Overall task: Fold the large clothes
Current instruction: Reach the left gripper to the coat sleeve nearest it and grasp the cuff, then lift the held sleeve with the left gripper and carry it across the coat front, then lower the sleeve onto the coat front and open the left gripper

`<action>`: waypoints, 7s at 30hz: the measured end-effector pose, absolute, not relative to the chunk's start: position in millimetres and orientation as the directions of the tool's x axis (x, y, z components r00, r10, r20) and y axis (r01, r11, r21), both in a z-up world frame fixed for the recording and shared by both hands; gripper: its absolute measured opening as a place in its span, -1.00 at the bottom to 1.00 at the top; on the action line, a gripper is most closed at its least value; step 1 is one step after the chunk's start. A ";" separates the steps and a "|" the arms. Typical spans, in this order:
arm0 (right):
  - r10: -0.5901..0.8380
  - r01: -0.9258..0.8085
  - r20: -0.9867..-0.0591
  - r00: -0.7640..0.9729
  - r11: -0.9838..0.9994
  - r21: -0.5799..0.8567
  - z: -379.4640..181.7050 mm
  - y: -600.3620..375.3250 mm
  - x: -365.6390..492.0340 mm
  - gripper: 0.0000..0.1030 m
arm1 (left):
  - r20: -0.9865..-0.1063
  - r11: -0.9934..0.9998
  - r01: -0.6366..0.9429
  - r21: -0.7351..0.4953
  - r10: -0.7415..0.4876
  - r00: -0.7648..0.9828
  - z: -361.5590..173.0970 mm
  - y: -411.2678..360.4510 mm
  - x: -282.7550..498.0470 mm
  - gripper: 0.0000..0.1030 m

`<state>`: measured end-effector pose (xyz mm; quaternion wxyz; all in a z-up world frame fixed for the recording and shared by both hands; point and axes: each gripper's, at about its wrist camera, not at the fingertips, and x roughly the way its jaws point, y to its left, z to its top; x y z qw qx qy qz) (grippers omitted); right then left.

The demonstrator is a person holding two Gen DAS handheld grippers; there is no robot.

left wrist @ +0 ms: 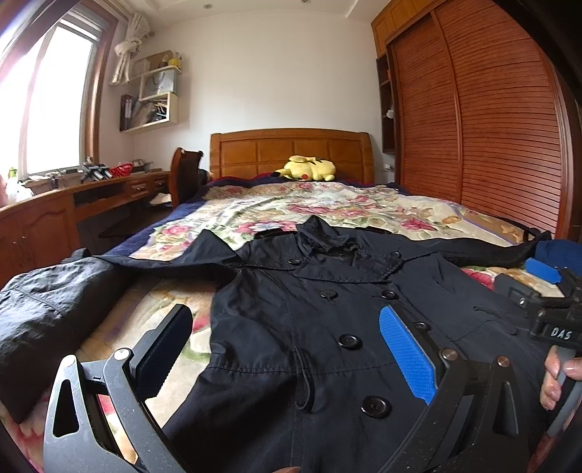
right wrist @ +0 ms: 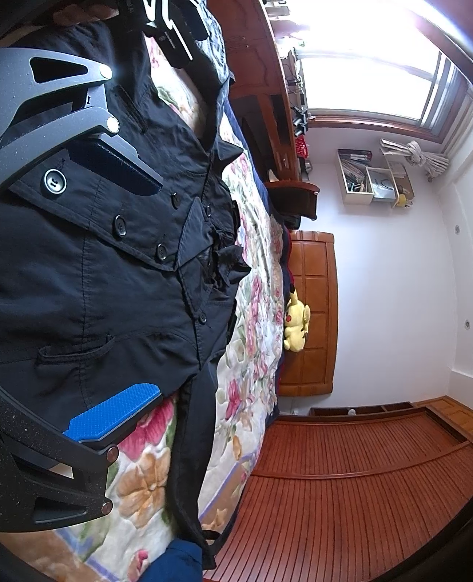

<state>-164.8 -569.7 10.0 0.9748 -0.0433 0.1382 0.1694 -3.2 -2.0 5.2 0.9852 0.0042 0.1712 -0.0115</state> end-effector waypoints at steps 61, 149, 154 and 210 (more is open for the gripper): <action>0.561 -0.633 -0.506 0.655 0.773 0.037 45.7 -472.0 -71.6 1.00 | -0.721 0.978 -0.203 0.048 0.175 0.670 -9.4 186.6 218.1 1.00; 0.549 -0.646 -0.564 0.616 0.762 0.037 42.4 -489.4 -59.5 1.00 | -0.746 0.989 -0.008 0.147 0.116 0.655 -44.7 155.9 257.7 0.58; 0.541 -0.645 -0.575 0.614 0.763 0.030 42.7 -489.6 -59.5 1.00 | -0.750 0.979 0.004 0.203 0.153 0.643 -46.6 155.2 274.5 0.58; 0.544 -0.597 -0.505 0.670 0.799 0.070 67.7 -548.1 -71.7 1.00 | -0.759 0.973 0.050 0.224 0.142 0.635 -31.3 87.0 247.6 -0.83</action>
